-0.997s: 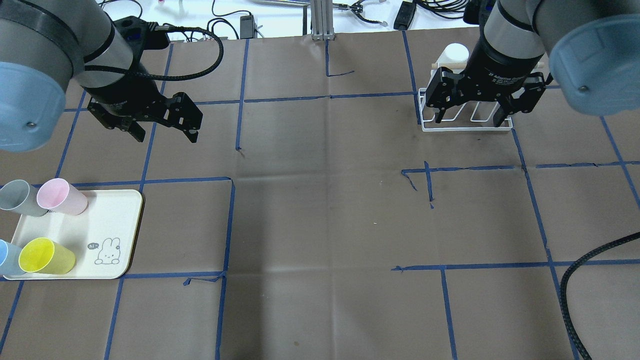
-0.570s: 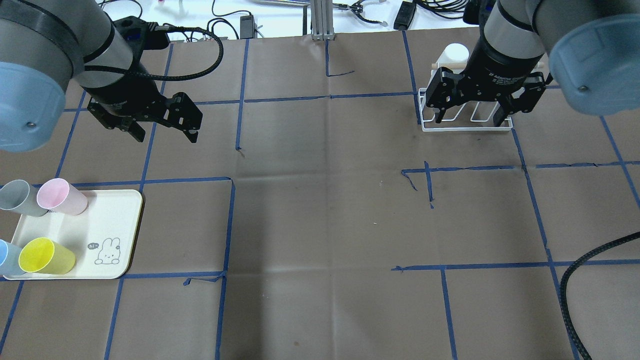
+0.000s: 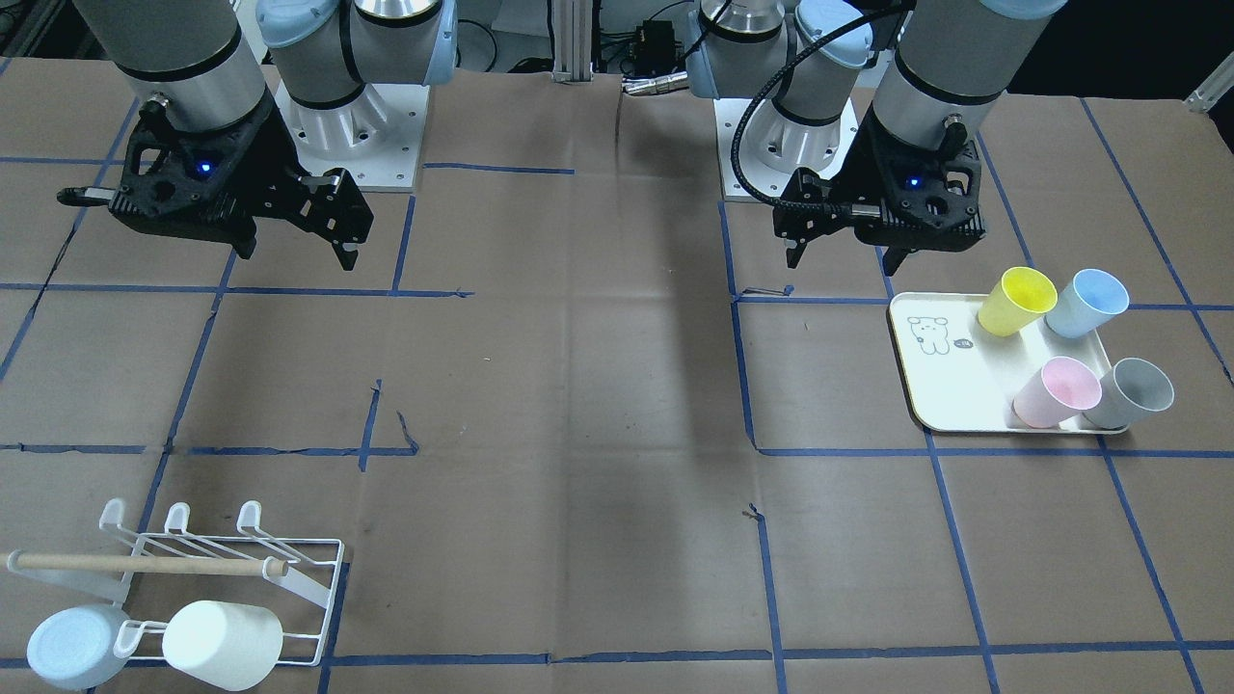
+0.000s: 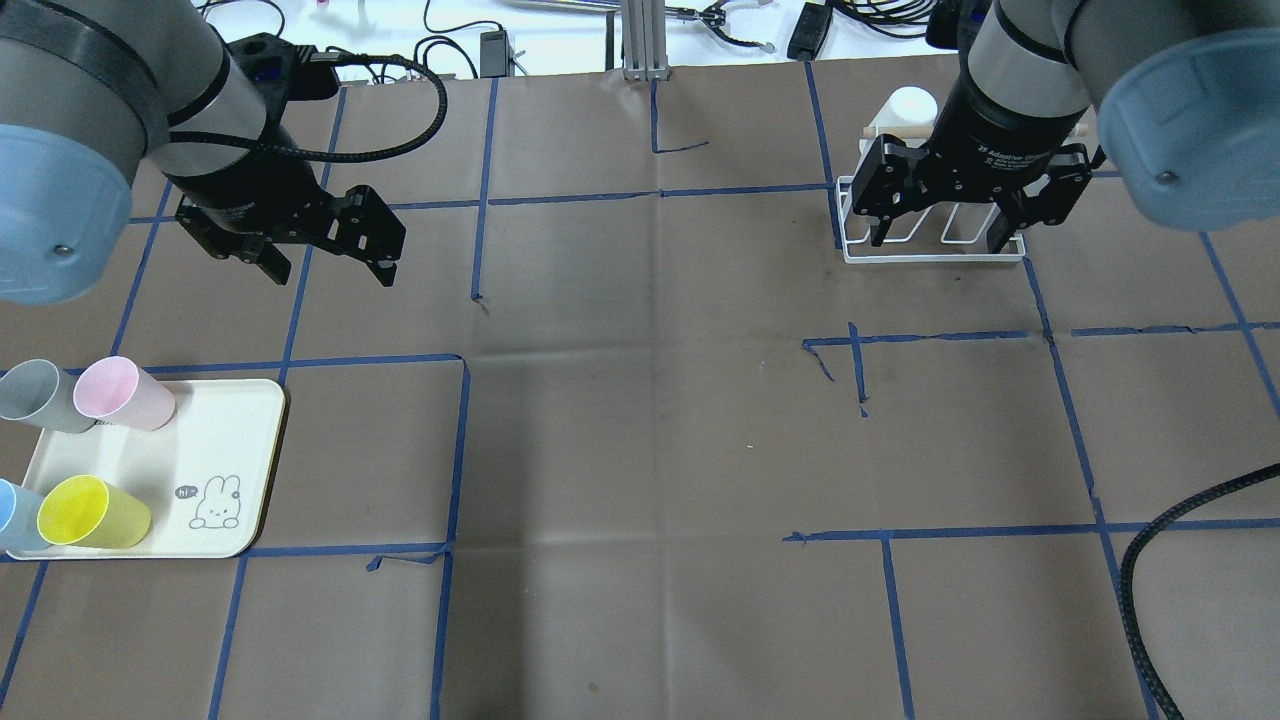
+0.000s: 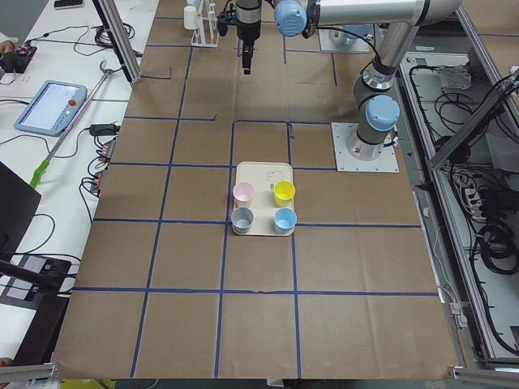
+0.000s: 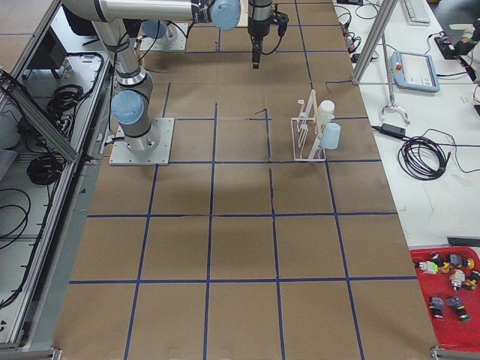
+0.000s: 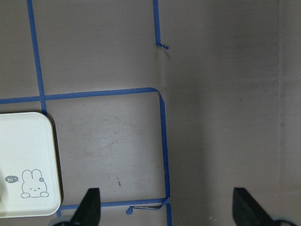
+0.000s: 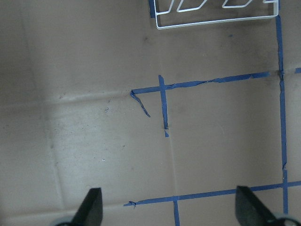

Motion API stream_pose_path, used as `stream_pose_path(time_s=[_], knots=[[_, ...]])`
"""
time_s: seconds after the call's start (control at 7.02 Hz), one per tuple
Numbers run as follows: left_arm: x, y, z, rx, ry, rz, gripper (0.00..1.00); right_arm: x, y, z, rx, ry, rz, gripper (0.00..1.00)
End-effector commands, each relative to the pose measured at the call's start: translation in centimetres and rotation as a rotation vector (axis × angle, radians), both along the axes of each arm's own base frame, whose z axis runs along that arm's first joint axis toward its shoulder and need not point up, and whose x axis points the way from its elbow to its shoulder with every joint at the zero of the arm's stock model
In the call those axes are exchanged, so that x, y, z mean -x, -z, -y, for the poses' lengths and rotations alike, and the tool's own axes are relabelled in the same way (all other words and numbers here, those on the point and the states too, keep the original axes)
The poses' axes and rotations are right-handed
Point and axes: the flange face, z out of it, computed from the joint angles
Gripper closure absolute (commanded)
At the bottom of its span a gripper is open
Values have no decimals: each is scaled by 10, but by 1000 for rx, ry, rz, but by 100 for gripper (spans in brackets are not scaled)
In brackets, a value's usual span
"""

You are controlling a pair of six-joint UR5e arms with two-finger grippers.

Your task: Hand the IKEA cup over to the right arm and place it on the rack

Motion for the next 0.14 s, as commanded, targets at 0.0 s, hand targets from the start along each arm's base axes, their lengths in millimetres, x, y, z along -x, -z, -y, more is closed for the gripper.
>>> stream_pose_path(time_s=[0.0], knots=[[0, 0, 0, 1, 0, 0, 1, 0, 0, 0, -1, 0, -1, 0]])
